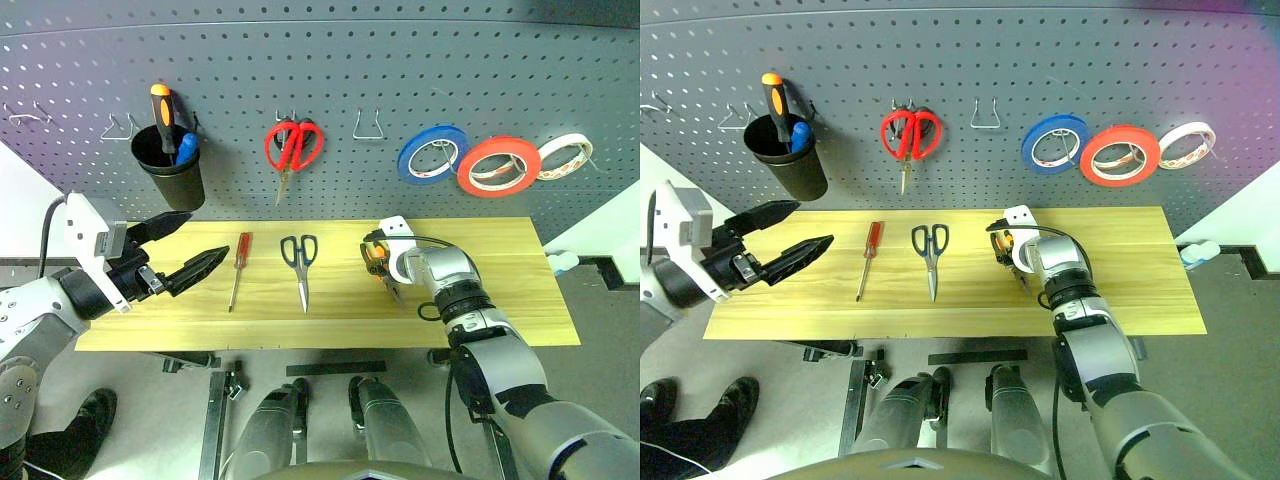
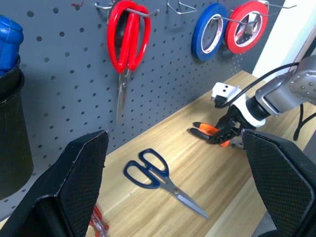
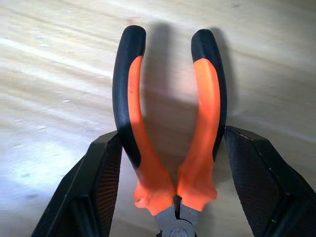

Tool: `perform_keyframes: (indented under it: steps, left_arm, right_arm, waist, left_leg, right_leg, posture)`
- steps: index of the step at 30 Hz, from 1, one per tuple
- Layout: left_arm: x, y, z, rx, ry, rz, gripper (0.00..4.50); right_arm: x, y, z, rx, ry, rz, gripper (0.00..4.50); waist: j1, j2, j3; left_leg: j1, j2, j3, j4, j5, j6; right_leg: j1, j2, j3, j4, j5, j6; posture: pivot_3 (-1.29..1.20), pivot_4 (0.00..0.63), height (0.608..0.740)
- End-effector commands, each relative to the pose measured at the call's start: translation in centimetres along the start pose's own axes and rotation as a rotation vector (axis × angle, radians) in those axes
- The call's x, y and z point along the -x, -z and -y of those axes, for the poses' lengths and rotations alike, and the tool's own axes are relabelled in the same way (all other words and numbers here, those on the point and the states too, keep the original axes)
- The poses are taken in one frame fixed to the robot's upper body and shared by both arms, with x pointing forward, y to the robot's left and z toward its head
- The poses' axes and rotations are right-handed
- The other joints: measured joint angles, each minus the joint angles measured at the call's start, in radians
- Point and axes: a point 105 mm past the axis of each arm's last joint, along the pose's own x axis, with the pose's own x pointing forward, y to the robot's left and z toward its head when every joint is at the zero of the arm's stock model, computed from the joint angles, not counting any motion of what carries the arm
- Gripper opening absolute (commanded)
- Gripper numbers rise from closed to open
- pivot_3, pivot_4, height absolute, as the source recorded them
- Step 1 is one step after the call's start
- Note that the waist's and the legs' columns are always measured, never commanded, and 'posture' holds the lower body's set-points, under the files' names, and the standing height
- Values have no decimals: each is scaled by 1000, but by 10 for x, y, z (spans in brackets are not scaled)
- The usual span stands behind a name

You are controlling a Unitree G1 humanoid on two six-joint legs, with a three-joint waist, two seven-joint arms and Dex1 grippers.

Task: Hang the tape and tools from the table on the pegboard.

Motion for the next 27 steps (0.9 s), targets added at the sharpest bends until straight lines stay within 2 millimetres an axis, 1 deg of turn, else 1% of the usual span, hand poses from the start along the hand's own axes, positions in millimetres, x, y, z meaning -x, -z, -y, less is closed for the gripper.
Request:
perform_keyframes:
  steps: [1,6,8,10,12,14,16,17,20,23,27]
  left_arm:
    - [-1,-8,1,-32,5,30,4500]
    - [-2,-8,0,-46,10,26,4500]
    - [-2,-9,0,-41,11,32,4500]
    - [-3,-9,-1,-44,11,32,4500]
    - [-3,-9,-1,-36,12,35,4500]
    - [-3,-8,0,-37,15,31,4500]
    - [-3,-8,0,-41,16,28,4500]
    - [-3,-8,0,-40,16,28,4500]
    - [-3,-8,0,-41,15,28,4500]
    - [-2,-8,1,-36,13,31,4500]
    - [-2,-7,1,-39,14,27,4500]
  right_arm:
    - [9,-11,1,15,-23,53,2884]
    - [14,-19,-5,8,-64,107,2884]
    - [14,-18,-3,26,-46,118,2884]
    - [15,-19,-4,8,-60,129,2884]
    - [13,-14,1,57,-21,109,2884]
    - [11,-9,2,65,-10,88,2884]
    - [12,-11,-1,77,-19,90,2884]
    - [13,-15,1,99,0,106,2884]
    - [14,-19,-3,71,-28,115,3448]
    - [17,-24,-3,93,-14,135,4444]
    - [18,-21,-4,139,-8,98,4479]
  waist:
    - [0,0,0]
    - [-3,0,0]
    - [-6,0,0]
    - [-9,0,0]
    - [-10,0,0]
    - [-12,0,0]
    - [-16,0,0]
    - [-18,0,0]
    - [-22,0,0]
    - [-22,0,0]
    - [-22,0,0]
  left_leg:
    - [0,0,0,0,0,0]
    - [0,0,0,0,0,0]
    - [0,0,0,0,0,0]
    - [0,0,0,0,0,0]
    - [0,0,0,0,0,0]
    - [0,0,0,0,0,0]
    - [0,0,0,0,0,0]
    - [0,0,0,0,0,0]
    - [0,0,0,0,0,0]
    - [0,0,0,0,0,0]
    - [0,0,0,0,0,0]
  right_leg:
    - [0,0,0,0,0,0]
    - [0,0,0,0,0,0]
    - [0,0,0,0,0,0]
    - [0,0,0,0,0,0]
    - [0,0,0,0,0,0]
    - [0,0,0,0,0,0]
    - [0,0,0,0,0,0]
    - [0,0,0,0,0,0]
    - [0,0,0,0,0,0]
    - [0,0,0,0,0,0]
    - [0,0,0,0,0,0]
  posture:
    - [-73,260,740]
    - [-83,259,740]
    - [-82,259,740]
    - [-87,258,740]
    - [-87,257,740]
    - [-84,256,740]
    - [-84,253,740]
    - [-85,252,740]
    - [-84,250,740]
    - [-84,248,740]
    - [-83,249,740]
